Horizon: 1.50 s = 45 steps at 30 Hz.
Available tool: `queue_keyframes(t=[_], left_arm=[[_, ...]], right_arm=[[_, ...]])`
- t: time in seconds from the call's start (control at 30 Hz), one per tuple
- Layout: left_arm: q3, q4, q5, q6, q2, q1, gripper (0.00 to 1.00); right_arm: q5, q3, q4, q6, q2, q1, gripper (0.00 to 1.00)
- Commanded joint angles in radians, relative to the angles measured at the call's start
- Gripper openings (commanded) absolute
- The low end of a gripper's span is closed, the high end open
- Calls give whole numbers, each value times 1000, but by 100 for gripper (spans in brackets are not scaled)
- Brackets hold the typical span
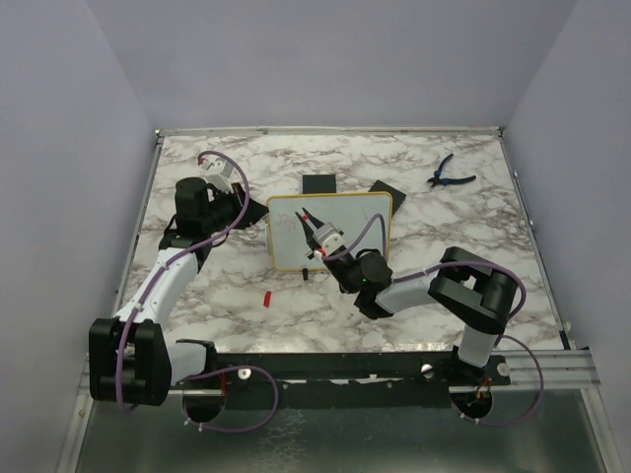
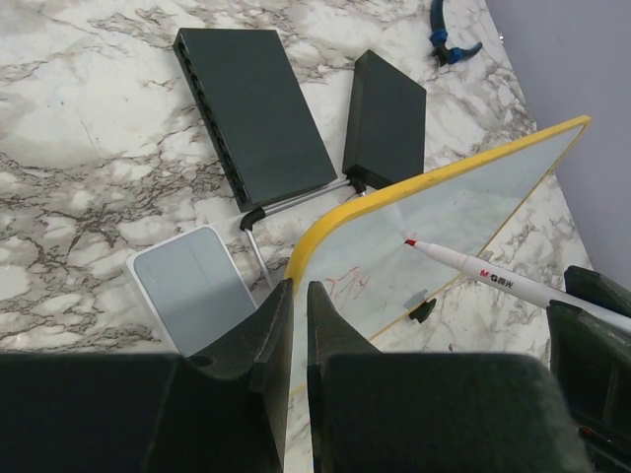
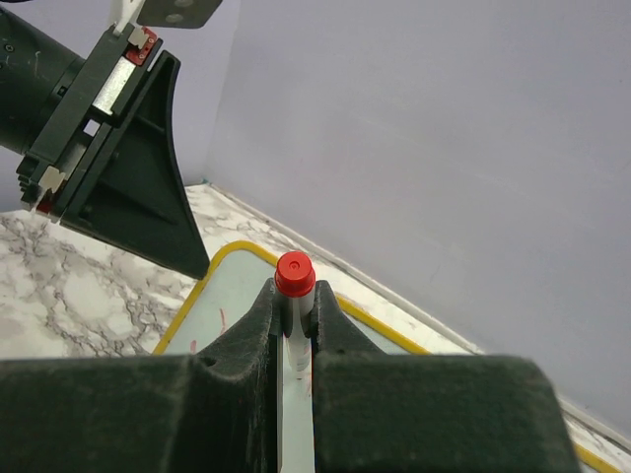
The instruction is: Write a sentence on the whiteboard
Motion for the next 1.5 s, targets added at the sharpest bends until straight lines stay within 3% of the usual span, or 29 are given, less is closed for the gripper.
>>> queue_keyframes(t=[0.0, 1.47], left_arm=[[10, 15, 9, 8, -22, -3, 11], [12, 16, 12, 5, -20, -3, 11]], right_arm=[[1, -1, 212, 21, 30, -8, 1], [11, -83, 213, 64, -2, 11, 1]])
